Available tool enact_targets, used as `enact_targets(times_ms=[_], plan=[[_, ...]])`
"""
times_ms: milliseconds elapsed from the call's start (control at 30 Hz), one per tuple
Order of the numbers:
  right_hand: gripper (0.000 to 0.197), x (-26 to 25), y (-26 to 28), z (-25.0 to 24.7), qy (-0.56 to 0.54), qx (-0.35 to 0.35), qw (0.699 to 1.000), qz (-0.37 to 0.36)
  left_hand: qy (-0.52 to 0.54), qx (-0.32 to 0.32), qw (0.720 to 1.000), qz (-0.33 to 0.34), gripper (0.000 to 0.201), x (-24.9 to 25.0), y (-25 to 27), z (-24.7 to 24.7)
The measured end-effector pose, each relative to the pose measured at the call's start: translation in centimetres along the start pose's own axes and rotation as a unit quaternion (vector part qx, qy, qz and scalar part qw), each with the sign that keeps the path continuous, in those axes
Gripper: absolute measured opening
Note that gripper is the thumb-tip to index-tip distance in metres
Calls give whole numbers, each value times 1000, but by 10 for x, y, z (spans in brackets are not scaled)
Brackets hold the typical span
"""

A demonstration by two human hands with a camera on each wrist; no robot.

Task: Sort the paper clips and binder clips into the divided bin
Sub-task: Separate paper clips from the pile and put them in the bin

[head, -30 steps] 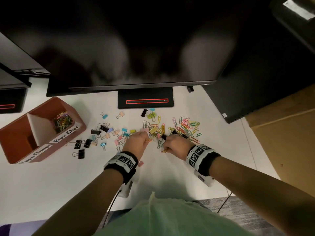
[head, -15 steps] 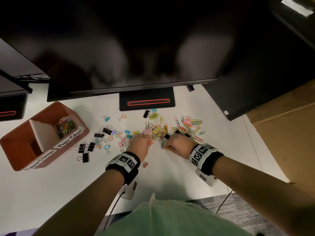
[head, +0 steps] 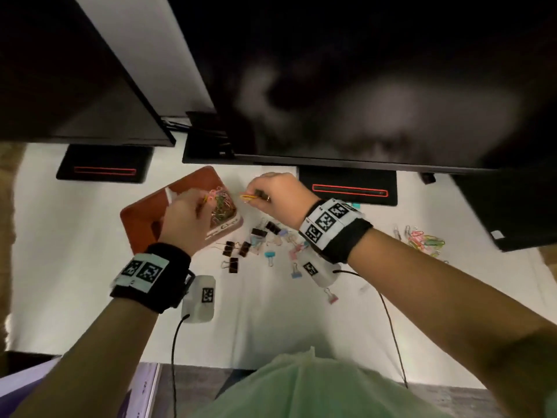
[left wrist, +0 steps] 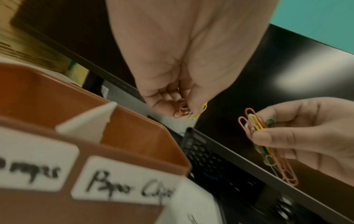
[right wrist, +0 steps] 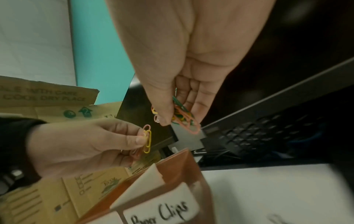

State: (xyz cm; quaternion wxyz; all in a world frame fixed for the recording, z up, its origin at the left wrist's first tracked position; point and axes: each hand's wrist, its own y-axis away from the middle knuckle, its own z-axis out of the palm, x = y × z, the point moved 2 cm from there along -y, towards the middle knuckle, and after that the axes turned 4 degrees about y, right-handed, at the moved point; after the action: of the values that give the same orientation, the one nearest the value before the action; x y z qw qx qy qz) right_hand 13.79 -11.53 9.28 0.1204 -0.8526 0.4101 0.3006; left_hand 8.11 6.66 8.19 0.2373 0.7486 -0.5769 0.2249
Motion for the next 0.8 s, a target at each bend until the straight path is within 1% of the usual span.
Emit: enact_targets(times_ms=[33,100,200,267,333,433,533,600,700,733,800], plan=[[15,-12,-18,7,-3,-3,1000,1,-14,2,1000,-16,17,-7,-6,-8],[20,-28,-47,24,-1,-22,1000,21,-16,-14,998,-53,15,-19,-16,-18],[33,-37,-73,49,-16,-61,996,70,16,-42,994,-98,10,-36,-24,-19],[40,-36,-77,59,-33,-71,993,84,58,-52,991,-109,21,-43,-26,-19],[40,-34,-72,59,-59,-61,993,81,70,-50,992,-88,31,-45,-26,-20],[31,-19,-47,45,-89,-30,993,68,71,-52,996,-28,31,-34,-22,-19],[23,15,-6,24,-62,6,994,85,94,-90,991,19,24,-9,-14,-4],[21,44,27,11,-34,25,992,120,123,-121,984,44,20,13,-8,16],[19,89,83,-9,0,60,982,181,124,-178,972,88,14,45,4,57],[19,104,102,-14,9,64,976,208,120,-198,968,96,12,55,8,72],[21,130,136,-20,33,49,963,262,102,-235,960,110,12,75,18,103]])
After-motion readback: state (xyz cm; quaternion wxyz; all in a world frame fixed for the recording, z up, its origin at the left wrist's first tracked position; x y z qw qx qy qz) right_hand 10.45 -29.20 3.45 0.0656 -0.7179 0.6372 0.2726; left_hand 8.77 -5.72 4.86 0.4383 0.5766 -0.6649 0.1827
